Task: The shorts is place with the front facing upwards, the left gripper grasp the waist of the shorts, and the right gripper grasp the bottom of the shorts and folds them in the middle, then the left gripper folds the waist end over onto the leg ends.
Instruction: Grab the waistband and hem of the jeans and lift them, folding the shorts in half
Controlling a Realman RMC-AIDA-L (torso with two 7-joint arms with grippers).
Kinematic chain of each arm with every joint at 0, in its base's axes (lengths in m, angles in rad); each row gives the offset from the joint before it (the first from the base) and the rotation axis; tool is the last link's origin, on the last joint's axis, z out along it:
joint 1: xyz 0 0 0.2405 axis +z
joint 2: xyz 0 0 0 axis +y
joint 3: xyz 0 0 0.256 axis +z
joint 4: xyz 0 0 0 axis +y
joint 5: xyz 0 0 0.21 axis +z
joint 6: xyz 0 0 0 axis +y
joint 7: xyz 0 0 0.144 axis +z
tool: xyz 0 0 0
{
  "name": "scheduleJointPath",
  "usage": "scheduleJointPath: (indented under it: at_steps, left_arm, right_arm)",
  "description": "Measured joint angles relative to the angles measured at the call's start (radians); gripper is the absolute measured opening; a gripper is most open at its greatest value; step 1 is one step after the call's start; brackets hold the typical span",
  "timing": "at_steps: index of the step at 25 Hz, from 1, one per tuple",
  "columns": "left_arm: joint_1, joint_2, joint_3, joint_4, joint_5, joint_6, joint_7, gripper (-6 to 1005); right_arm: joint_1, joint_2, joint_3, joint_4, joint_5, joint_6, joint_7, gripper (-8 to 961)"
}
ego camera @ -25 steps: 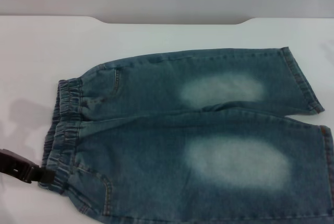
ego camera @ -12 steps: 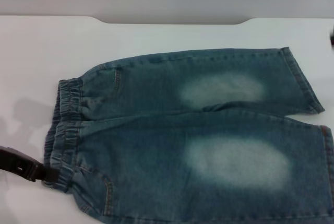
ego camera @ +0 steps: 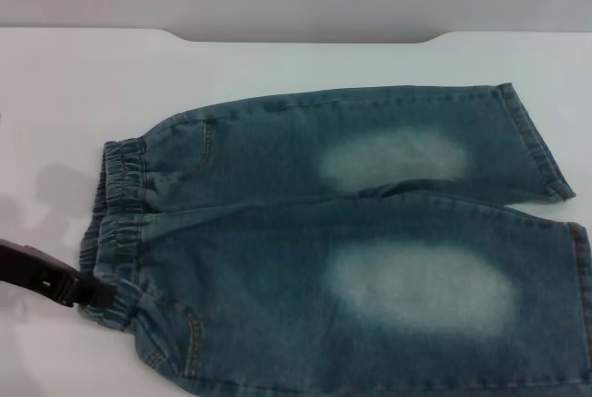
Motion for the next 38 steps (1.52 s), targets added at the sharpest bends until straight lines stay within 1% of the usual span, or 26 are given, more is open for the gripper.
scheduleJointPath:
  at_steps: [4, 8, 12, 14, 18, 31, 38]
  left_arm:
    - [-0.016, 0.000, 0.001, 0.000, 0.000, 0.002, -0.001, 44]
    - [-0.023, 0.000, 0.001, -0.001, 0.000, 0.002, -0.003, 44]
    - [-0.030, 0.000, 0.002, -0.002, 0.000, 0.003, -0.009, 44]
    - [-0.031, 0.000, 0.002, -0.002, 0.000, 0.004, -0.010, 44]
    - [-0.032, -0.001, 0.003, -0.003, 0.000, 0.004, -0.013, 44]
    - [-0.031, -0.004, 0.003, -0.004, -0.001, 0.005, -0.017, 45]
    - [-0.035, -0.005, 0.003, -0.006, -0.002, 0.005, -0.018, 45]
  right_arm:
    - [-0.029, 0.020, -0.079, 0.018, -0.017, 0.018, -0.018, 318]
    - [-0.036, 0.048, -0.134, 0.085, -0.070, 0.076, -0.030, 318]
    - [-0.034, 0.080, -0.152, 0.104, -0.159, 0.098, -0.055, 317]
    - [-0.034, 0.091, -0.156, 0.100, -0.193, 0.099, -0.065, 317]
    - [-0.036, 0.097, -0.171, 0.100, -0.217, 0.094, -0.076, 317]
    - [-0.062, 0.100, -0.214, 0.106, -0.269, 0.084, -0.113, 316]
    - [-0.064, 0.118, -0.229, 0.119, -0.298, 0.095, -0.123, 315]
